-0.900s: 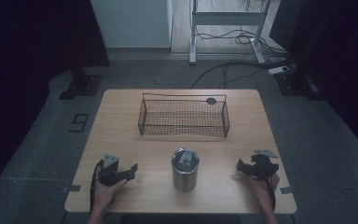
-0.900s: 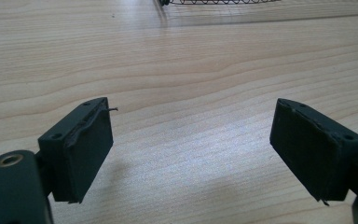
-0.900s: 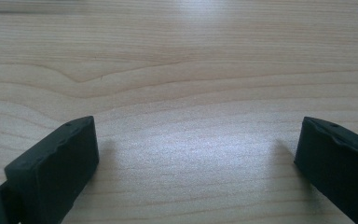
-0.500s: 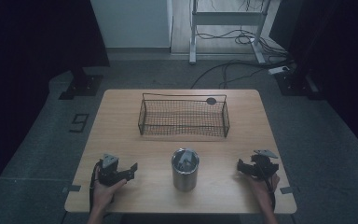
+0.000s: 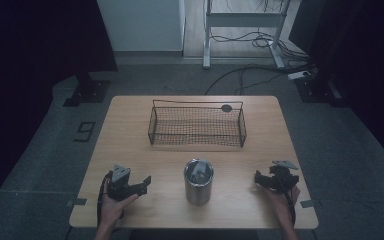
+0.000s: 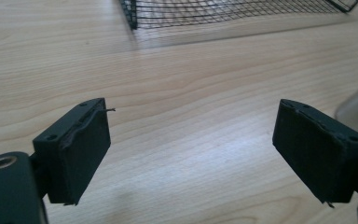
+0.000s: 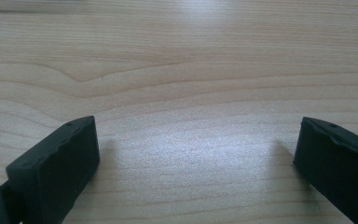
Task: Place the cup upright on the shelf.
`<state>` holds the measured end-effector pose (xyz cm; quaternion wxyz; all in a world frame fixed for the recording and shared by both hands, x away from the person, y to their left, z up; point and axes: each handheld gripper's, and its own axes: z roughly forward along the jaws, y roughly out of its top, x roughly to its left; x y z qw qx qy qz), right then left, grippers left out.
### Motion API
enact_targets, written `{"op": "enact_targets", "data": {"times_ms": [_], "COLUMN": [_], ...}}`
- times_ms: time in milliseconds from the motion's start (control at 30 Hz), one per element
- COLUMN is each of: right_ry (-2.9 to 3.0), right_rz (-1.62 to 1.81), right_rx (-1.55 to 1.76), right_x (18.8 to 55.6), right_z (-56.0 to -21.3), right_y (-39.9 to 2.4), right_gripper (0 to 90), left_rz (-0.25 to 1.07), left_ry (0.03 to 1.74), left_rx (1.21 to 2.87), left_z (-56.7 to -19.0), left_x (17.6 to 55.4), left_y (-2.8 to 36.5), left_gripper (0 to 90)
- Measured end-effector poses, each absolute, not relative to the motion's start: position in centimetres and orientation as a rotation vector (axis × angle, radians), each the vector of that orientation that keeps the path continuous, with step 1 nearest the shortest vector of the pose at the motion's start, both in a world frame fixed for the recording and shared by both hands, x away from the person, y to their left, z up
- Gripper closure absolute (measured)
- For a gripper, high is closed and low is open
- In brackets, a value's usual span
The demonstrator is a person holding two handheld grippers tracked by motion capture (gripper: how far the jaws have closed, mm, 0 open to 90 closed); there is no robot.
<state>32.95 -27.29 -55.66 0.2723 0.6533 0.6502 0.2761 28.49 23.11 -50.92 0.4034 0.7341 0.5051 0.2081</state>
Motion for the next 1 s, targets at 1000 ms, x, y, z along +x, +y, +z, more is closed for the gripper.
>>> {"op": "enact_targets", "data": {"times_ms": [1000], "right_ry": [1.750], "right_rz": [0.744], "right_rx": [1.759], "right_x": [32.9], "right_z": [-55.7], "right_y": [-27.3], "right_gripper": [0.0], "left_rz": [0.390], "left_ry": [1.032], "left_rx": [1.928], "left_z": [-48.9], "left_x": [26.1], "left_y": [17.9], "left_gripper": [5.7]}}
